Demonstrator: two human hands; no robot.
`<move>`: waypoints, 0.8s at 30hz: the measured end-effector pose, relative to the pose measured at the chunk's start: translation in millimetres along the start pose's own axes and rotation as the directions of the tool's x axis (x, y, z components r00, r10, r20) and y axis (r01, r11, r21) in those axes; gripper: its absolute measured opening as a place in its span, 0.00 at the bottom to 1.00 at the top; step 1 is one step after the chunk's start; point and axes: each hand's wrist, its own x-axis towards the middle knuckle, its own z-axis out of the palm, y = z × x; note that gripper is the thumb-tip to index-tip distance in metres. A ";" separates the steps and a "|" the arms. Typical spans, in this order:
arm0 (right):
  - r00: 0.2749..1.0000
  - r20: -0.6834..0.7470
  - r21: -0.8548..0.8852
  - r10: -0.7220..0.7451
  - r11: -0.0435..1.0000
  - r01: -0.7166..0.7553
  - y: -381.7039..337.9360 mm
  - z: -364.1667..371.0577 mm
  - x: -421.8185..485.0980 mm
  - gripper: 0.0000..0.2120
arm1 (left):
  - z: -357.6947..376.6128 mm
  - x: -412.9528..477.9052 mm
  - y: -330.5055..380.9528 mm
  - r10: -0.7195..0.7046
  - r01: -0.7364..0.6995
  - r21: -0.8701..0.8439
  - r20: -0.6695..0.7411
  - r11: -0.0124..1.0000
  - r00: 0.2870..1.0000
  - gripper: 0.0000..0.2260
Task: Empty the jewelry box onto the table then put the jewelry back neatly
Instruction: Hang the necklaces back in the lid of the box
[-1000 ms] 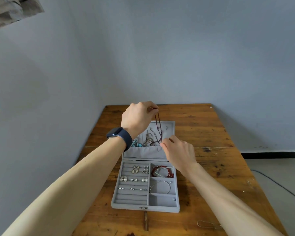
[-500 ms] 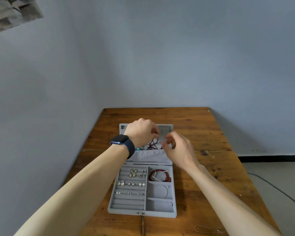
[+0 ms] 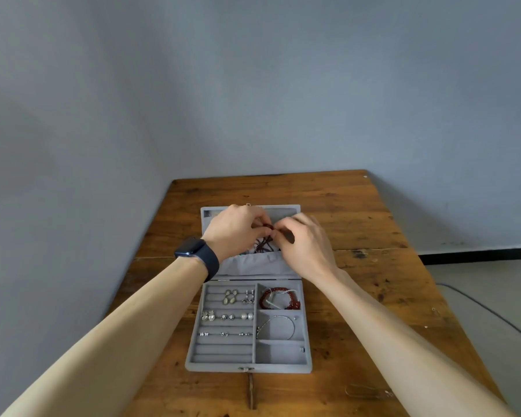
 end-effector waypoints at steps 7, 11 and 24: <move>0.987 -0.148 -0.062 0.059 0.996 -0.068 -1.6 -0.7 3.4 0.05 | 6.3 -0.5 -12.5 0.172 -0.128 0.241 -0.174 0.962 0.970 0.09; 0.990 -0.043 0.077 0.136 0.988 -0.132 0.6 -0.2 11.2 0.05 | 6.1 3.8 -15.1 0.194 -0.122 0.290 -0.232 0.949 0.953 0.09; 0.970 -0.227 -0.106 0.086 0.988 -0.112 -6.9 14.6 9.3 0.05 | 8.6 8.8 -8.4 -0.046 0.100 0.150 -0.328 0.984 0.944 0.15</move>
